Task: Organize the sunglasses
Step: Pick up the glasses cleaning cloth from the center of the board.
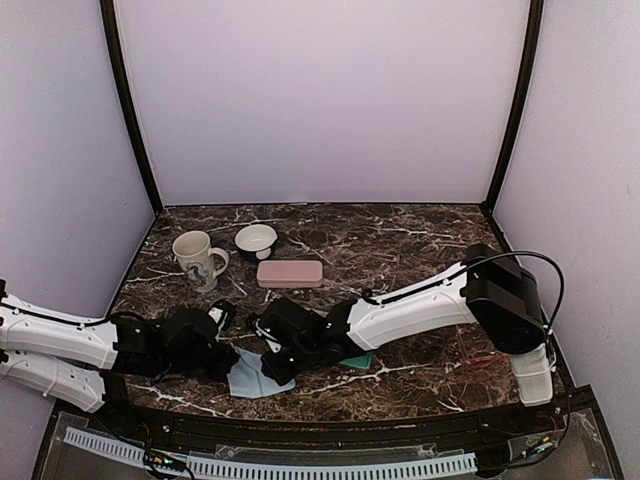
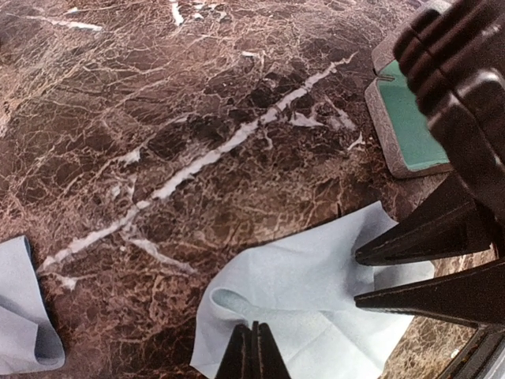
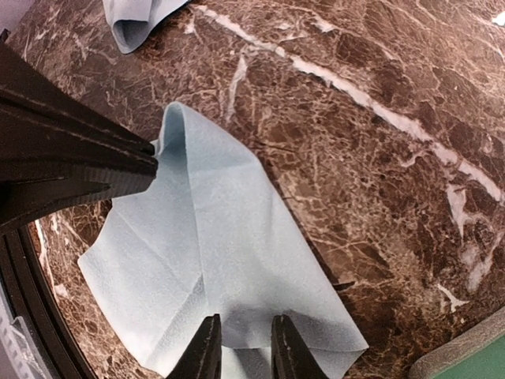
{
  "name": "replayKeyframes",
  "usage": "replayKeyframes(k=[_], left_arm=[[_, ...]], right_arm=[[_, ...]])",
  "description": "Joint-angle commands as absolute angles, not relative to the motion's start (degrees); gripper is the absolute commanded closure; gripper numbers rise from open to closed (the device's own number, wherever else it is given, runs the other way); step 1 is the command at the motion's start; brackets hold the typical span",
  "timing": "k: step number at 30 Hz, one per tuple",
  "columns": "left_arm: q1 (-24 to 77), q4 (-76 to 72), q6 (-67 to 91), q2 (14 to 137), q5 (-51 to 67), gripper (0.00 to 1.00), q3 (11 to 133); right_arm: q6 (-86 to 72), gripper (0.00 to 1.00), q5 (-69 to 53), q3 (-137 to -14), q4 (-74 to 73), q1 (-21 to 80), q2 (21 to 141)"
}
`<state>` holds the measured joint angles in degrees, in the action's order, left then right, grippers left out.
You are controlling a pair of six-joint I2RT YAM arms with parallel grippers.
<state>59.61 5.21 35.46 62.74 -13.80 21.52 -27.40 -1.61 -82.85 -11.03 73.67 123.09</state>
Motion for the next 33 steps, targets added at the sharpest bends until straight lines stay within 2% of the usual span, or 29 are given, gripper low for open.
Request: replayKeyframes(k=[1,23,33], left_arm=[[59.2,4.1,36.8,61.5,-12.9,1.00,20.3],[59.2,3.5,38.0,60.7,-12.0,1.00,18.4],[59.2,3.5,36.6,60.7,-11.5,1.00,18.8]], right_arm=[[-26.5,0.78,2.2,-83.9,-14.2,75.0,125.2],[-27.9,1.00,4.5,-83.4,-13.8,76.3,123.7],[-29.1,1.00,0.7,-81.1,-10.9,74.2,120.5]])
